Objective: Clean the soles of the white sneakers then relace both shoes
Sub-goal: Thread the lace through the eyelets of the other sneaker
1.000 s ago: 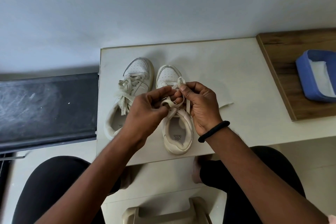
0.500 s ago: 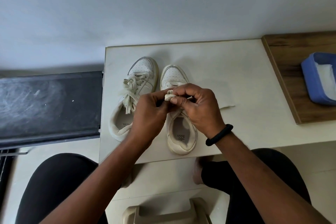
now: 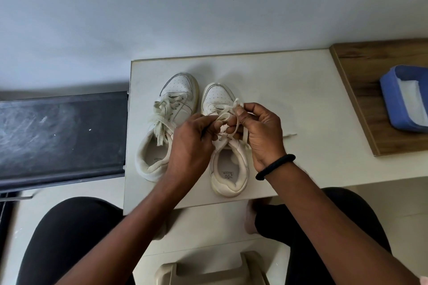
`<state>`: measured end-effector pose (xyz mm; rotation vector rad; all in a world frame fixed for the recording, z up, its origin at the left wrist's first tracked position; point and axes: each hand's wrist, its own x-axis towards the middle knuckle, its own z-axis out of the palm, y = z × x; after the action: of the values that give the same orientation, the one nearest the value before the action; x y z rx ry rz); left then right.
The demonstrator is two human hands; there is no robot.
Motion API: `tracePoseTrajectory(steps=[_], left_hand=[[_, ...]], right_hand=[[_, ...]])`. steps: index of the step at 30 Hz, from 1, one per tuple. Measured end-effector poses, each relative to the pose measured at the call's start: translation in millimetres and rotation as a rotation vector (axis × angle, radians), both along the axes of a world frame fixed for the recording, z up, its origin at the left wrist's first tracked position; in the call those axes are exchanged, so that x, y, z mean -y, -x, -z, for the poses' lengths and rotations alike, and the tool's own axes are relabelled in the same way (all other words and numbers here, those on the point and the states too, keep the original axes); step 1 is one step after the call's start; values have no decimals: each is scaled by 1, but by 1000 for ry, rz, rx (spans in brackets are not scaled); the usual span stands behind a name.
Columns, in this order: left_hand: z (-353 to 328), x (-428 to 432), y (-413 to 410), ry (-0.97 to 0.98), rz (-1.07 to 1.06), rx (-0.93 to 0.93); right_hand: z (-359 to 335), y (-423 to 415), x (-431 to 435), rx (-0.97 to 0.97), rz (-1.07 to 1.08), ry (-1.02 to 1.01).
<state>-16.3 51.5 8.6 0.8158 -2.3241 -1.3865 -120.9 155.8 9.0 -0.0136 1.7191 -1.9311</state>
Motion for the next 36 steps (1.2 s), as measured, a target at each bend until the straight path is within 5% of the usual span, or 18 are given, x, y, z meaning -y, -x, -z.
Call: tracePoseTrajectory(steps=[5,14,21,36], left_hand=[[-8,3,1,-55,94,21],[-19,-1,-2,-362,-114,-18],[-18,-1,-1,-422,-127,-30],[-14,6,-1,-489,-196,-39]], right_hand=[[2,-1,2,-97,-27,-67],[3,6,-3,-429,-277,-155],[12,18,-8,-638,-412,-286],[-9,22,-25,-491,-587,-122]])
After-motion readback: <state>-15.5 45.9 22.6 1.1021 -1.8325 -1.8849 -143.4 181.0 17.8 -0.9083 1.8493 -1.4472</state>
